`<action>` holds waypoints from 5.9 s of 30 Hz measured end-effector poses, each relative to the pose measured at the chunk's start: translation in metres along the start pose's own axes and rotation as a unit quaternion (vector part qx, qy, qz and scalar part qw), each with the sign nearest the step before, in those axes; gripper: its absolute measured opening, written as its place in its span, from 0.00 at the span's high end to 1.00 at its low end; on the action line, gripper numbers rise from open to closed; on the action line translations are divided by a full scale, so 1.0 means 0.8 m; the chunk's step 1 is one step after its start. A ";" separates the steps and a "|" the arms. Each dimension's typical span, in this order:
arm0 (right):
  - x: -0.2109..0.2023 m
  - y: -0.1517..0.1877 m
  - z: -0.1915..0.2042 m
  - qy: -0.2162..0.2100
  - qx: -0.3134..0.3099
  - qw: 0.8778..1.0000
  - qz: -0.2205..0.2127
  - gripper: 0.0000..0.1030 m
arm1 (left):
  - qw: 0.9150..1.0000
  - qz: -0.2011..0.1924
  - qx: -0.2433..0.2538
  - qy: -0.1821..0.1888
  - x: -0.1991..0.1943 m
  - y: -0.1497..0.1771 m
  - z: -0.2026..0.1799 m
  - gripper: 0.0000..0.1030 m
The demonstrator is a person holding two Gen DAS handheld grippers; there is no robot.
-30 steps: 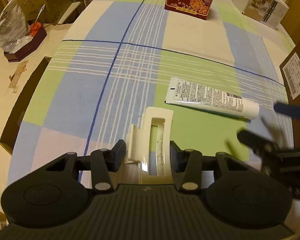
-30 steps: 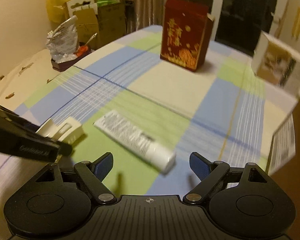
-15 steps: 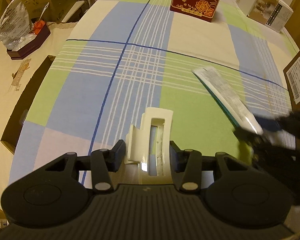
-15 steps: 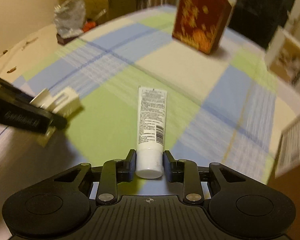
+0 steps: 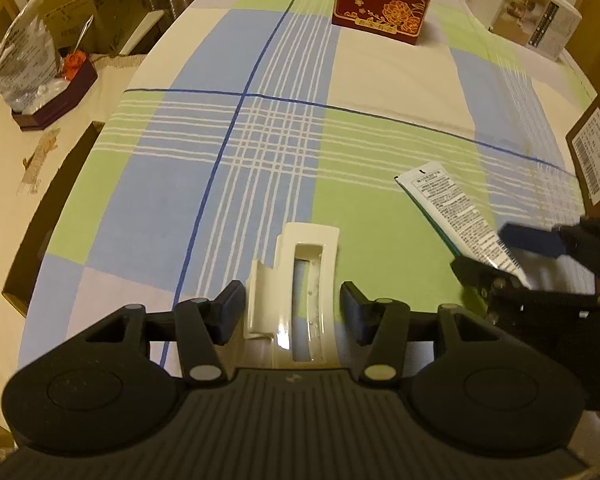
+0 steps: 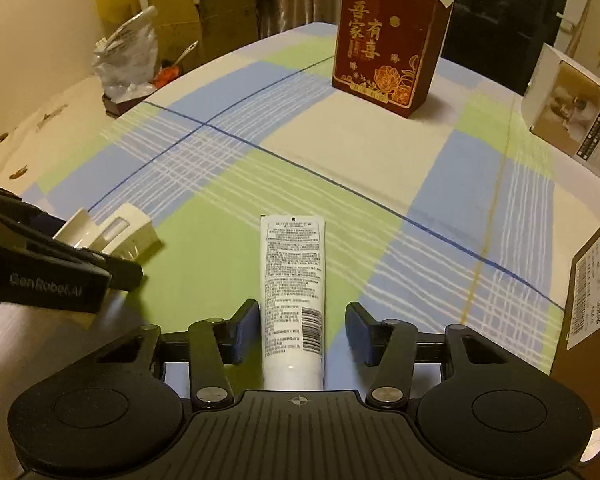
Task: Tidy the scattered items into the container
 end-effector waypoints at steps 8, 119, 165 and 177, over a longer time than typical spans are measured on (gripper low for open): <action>-0.013 0.013 0.006 -0.024 0.016 0.999 0.032 0.67 | 1.000 -0.005 0.022 -0.005 -0.002 -0.001 -0.011 0.65; -0.367 0.167 -0.331 0.199 0.338 0.906 -0.160 0.00 | 0.964 -0.092 0.204 0.142 -0.139 -0.019 -0.450 0.15; -0.423 0.261 -0.209 0.186 0.334 0.920 -0.088 0.00 | 0.961 -0.121 0.226 0.099 -0.243 0.126 -0.373 0.02; -0.417 0.266 -0.214 0.188 0.340 0.918 -0.079 0.00 | 0.961 -0.116 0.235 0.092 -0.231 0.131 -0.373 0.02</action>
Point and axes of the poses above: each gripper's, at about its wrist camera, not at the fingertips, and x roughly the way its jaws point, z to its left, y to its underside, the point moved 9 cm from there along x, roughly the way its jaws point, and after that the axes turned 4 degrees about -x, right-handed, at the moved point
